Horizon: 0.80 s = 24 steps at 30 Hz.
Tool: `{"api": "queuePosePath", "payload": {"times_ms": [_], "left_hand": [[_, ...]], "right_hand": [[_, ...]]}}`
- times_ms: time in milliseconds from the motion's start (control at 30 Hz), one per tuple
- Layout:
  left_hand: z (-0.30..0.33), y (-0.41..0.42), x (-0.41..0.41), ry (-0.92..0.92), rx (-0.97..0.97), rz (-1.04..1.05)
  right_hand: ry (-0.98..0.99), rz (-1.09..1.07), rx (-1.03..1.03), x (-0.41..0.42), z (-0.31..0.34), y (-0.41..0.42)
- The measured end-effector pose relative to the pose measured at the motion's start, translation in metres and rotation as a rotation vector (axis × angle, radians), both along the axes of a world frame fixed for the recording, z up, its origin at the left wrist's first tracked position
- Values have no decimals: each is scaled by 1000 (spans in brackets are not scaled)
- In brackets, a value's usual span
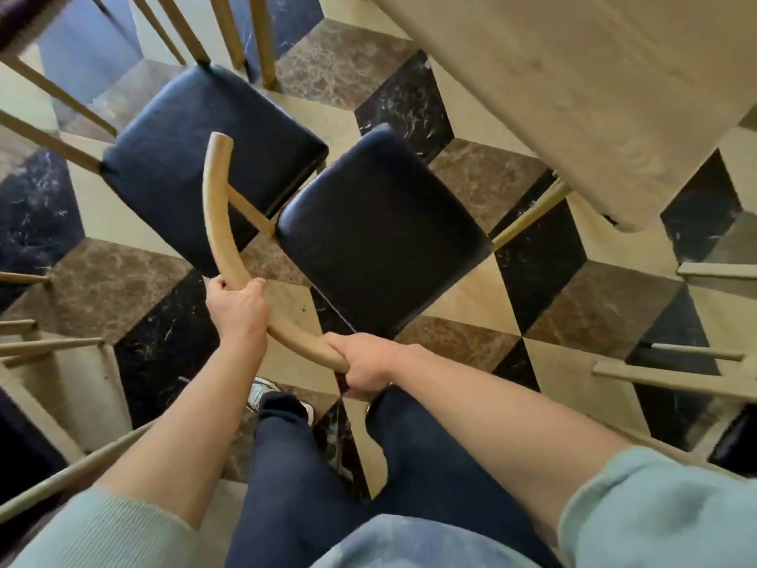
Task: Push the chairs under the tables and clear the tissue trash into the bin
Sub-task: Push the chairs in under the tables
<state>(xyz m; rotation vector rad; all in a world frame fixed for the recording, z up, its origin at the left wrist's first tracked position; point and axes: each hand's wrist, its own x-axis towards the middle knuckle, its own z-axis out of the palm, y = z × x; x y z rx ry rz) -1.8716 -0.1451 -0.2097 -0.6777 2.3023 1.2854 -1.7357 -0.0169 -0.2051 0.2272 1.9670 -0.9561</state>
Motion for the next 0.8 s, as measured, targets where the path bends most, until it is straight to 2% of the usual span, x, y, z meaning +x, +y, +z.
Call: {"api": "queuePosePath", "payload": {"times_ms": [167, 300, 567, 800], "left_hand": [[3, 63, 3, -198, 37, -51], [5, 130, 9, -271, 79, -40], [9, 254, -4, -356, 174, -262], [7, 270, -11, -411, 214, -325]], "right_hand": [[212, 38, 266, 13, 13, 89], [273, -8, 446, 23, 8, 149], [220, -215, 546, 36, 7, 247], [221, -338, 593, 34, 9, 263]]}}
